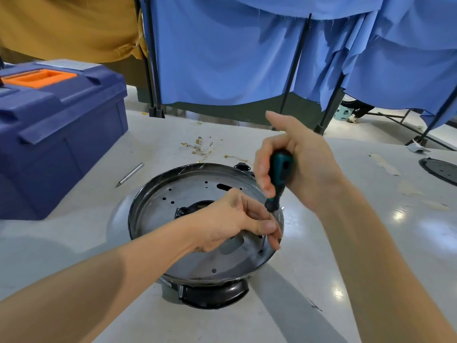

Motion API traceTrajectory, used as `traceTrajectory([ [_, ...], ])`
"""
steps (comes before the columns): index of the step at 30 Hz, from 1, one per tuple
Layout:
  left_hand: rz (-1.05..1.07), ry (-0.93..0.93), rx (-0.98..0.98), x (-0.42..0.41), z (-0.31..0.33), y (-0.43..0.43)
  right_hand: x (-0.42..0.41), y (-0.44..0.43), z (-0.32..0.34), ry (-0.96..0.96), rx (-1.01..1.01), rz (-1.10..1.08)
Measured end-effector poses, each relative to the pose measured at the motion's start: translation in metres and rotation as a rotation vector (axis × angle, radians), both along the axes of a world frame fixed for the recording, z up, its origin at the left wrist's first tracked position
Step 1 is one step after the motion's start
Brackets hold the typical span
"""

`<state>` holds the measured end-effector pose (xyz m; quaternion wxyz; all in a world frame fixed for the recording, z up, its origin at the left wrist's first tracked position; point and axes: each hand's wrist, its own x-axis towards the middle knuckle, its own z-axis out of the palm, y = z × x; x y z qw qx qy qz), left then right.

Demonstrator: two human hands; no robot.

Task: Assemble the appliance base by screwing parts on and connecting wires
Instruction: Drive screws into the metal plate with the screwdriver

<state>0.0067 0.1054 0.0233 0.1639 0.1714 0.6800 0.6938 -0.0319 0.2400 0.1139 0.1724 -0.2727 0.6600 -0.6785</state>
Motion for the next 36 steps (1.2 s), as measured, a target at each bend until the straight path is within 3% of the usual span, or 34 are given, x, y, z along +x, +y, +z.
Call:
traceTrajectory([
  [4,-0.028,-0.015,0.002,-0.002,0.0,-0.001,-0.014,-0.002,0.007,-0.136,-0.007,0.351],
  [6,-0.029,-0.019,0.009,-0.002,-0.002,-0.003,-0.011,-0.011,-0.002,-0.232,-0.119,0.354],
  [14,0.04,-0.021,0.074,-0.006,-0.002,-0.001,0.028,-0.024,-0.024,0.233,-0.293,-0.636],
  [16,0.06,-0.014,0.046,-0.006,-0.002,0.002,0.031,-0.022,-0.028,0.239,-0.311,-0.677],
  [18,0.059,-0.014,0.031,-0.005,-0.003,-0.001,0.022,-0.015,-0.02,0.122,-0.242,-0.462],
  [21,0.078,-0.035,-0.004,-0.006,-0.002,-0.005,-0.001,-0.004,0.004,-0.047,-0.046,0.064],
  [26,0.066,-0.032,-0.012,-0.004,-0.003,-0.007,-0.009,-0.017,0.0,-0.163,-0.075,0.339],
  [28,0.069,-0.032,-0.029,-0.004,-0.003,-0.01,-0.003,-0.024,-0.01,-0.132,-0.13,0.24],
  [34,0.089,-0.01,-0.026,-0.007,-0.001,-0.004,0.026,-0.02,-0.024,0.196,-0.337,-0.607],
  [36,0.09,0.021,-0.054,-0.007,-0.003,-0.002,0.032,-0.019,-0.028,0.24,-0.354,-0.7],
])
